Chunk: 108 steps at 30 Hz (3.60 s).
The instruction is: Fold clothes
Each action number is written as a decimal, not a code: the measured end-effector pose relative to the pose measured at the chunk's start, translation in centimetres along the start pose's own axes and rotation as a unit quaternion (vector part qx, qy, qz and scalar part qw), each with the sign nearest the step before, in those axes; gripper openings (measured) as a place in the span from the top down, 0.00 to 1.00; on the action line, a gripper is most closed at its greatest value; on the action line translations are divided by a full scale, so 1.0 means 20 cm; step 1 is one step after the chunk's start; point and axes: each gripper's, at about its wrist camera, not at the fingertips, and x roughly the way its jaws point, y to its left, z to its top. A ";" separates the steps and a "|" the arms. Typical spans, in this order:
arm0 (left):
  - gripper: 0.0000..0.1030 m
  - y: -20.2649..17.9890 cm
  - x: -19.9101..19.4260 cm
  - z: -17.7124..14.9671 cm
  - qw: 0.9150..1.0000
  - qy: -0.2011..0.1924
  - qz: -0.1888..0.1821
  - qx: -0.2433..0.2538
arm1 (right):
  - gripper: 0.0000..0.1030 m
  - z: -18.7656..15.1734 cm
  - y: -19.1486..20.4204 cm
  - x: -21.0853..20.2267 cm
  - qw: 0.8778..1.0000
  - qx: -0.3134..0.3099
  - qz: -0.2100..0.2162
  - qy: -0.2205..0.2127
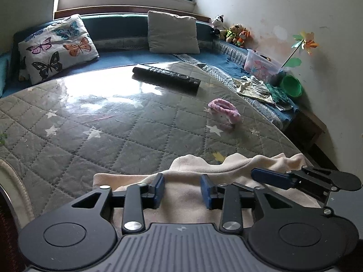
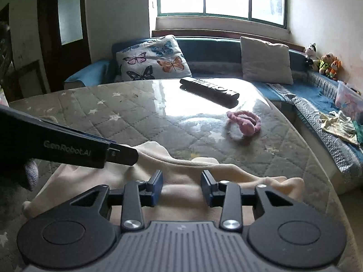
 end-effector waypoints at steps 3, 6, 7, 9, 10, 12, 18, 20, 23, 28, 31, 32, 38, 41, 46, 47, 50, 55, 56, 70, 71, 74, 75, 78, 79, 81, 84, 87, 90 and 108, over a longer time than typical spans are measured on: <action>0.51 -0.01 -0.04 -0.01 1.000 -0.007 0.004 0.008 | 0.54 -0.01 0.02 -0.05 1.000 -0.007 0.001 -0.007; 0.43 -0.02 -0.09 -0.03 1.000 -0.012 0.004 0.012 | 0.51 -0.02 0.04 -0.10 1.000 -0.011 0.000 -0.010; 0.42 -0.03 -0.10 -0.04 1.000 -0.013 0.006 0.014 | 0.50 -0.04 0.04 -0.11 1.000 -0.012 0.000 -0.009; 0.33 -0.04 -0.13 -0.06 1.000 -0.016 0.010 0.018 | 0.48 -0.07 0.04 -0.14 1.000 -0.009 0.000 -0.007; 0.33 -0.05 -0.15 -0.07 1.000 -0.017 0.013 0.020 | 0.48 -0.08 0.04 -0.15 1.000 -0.007 0.001 -0.005; 0.31 -0.05 -0.17 -0.09 0.999 -0.019 0.017 0.023 | 0.48 -0.11 0.04 -0.19 1.000 -0.002 0.001 -0.005; 0.13 -0.07 -0.26 -0.18 0.999 -0.027 0.028 0.029 | 0.47 -0.21 0.04 -0.29 1.000 0.012 0.000 -0.003; 0.11 -0.07 -0.28 -0.22 0.998 -0.032 0.034 0.031 | 0.41 -0.25 0.04 -0.32 1.000 0.017 0.000 -0.002; 0.06 -0.07 -0.32 -0.28 0.998 -0.037 0.041 0.032 | 0.38 -0.29 0.04 -0.37 1.000 0.023 0.000 -0.003; 0.01 -0.04 -0.36 -0.36 0.997 -0.039 0.057 0.033 | 0.33 -0.33 0.00 -0.44 0.999 0.038 -0.002 -0.009; 0.01 -0.02 -0.37 -0.41 0.997 -0.038 0.065 0.031 | 0.25 -0.34 -0.05 -0.45 0.998 0.054 -0.010 -0.012; 0.00 -0.01 -0.37 -0.41 0.996 -0.038 0.068 0.032 | 0.25 -0.35 -0.06 -0.45 0.998 0.059 -0.013 -0.013; 0.00 0.02 -0.36 -0.46 0.996 -0.027 0.081 0.022 | 0.25 -0.37 -0.12 -0.48 0.997 0.074 -0.018 -0.022; 0.00 0.04 -0.37 -0.47 0.996 -0.028 0.084 0.014 | 0.24 -0.35 -0.12 -0.51 0.997 0.073 -0.011 -0.035; 0.00 0.06 -0.38 -0.47 0.995 -0.027 0.092 0.008 | 0.24 -0.29 -0.12 -0.46 0.996 0.079 0.010 -0.044; 0.00 0.06 -0.37 -0.48 0.995 -0.026 0.093 0.007 | 0.24 -0.30 -0.13 -0.43 0.996 0.084 0.014 -0.037; 0.00 0.08 -0.37 -0.48 0.995 -0.023 0.094 0.003 | 0.23 -0.32 -0.14 -0.40 0.996 0.090 0.006 -0.027; 0.00 0.10 -0.37 -0.49 0.995 -0.021 0.096 -0.004 | 0.23 -0.33 -0.13 -0.46 0.995 0.095 0.008 -0.036; 0.00 0.10 -0.37 -0.49 0.995 -0.021 0.097 -0.006 | 0.23 -0.33 -0.12 -0.47 0.995 0.091 0.005 -0.037; 0.00 0.18 -0.42 -0.49 0.991 -0.034 0.120 -0.049 | 0.20 -0.34 -0.08 -0.49 0.995 0.085 -0.001 -0.045; 0.00 0.18 -0.42 -0.49 0.991 -0.032 0.121 -0.050 | 0.20 -0.35 -0.08 -0.48 0.995 0.086 -0.001 -0.041; 0.00 0.19 -0.40 -0.50 0.991 -0.023 0.125 -0.051 | 0.20 -0.36 -0.10 -0.42 0.996 0.090 -0.003 -0.027; 0.00 0.19 -0.40 -0.50 0.991 -0.023 0.124 -0.052 | 0.20 -0.36 -0.10 -0.42 0.996 0.090 -0.004 -0.025; 0.00 0.19 -0.42 -0.50 0.991 -0.024 0.122 -0.050 | 0.18 -0.37 -0.09 -0.44 0.996 0.084 -0.004 -0.028; 0.00 0.18 -0.42 -0.50 0.991 -0.024 0.120 -0.050 | 0.17 -0.37 -0.08 -0.45 0.996 0.082 -0.003 -0.031; 0.00 0.17 -0.44 -0.50 0.992 -0.024 0.117 -0.046 | 0.14 -0.37 -0.06 -0.48 0.996 0.079 -0.001 -0.034; 0.00 0.14 -0.45 -0.52 0.992 -0.023 0.113 -0.040 | 0.11 -0.38 -0.05 -0.50 0.997 0.076 -0.003 -0.035; 0.00 0.12 -0.47 -0.52 0.993 -0.025 0.109 -0.036 | 0.08 -0.39 -0.03 -0.52 0.997 0.075 -0.007 -0.034; 0.00 0.11 -0.49 -0.53 0.994 -0.029 0.101 -0.034 | 0.03 -0.41 -0.02 -0.54 0.997 0.072 -0.012 -0.035; 0.00 0.02 -0.62 -0.61 0.995 -0.046 0.089 -0.005 | 0.00 -0.47 0.06 -0.66 0.997 0.068 -0.028 -0.036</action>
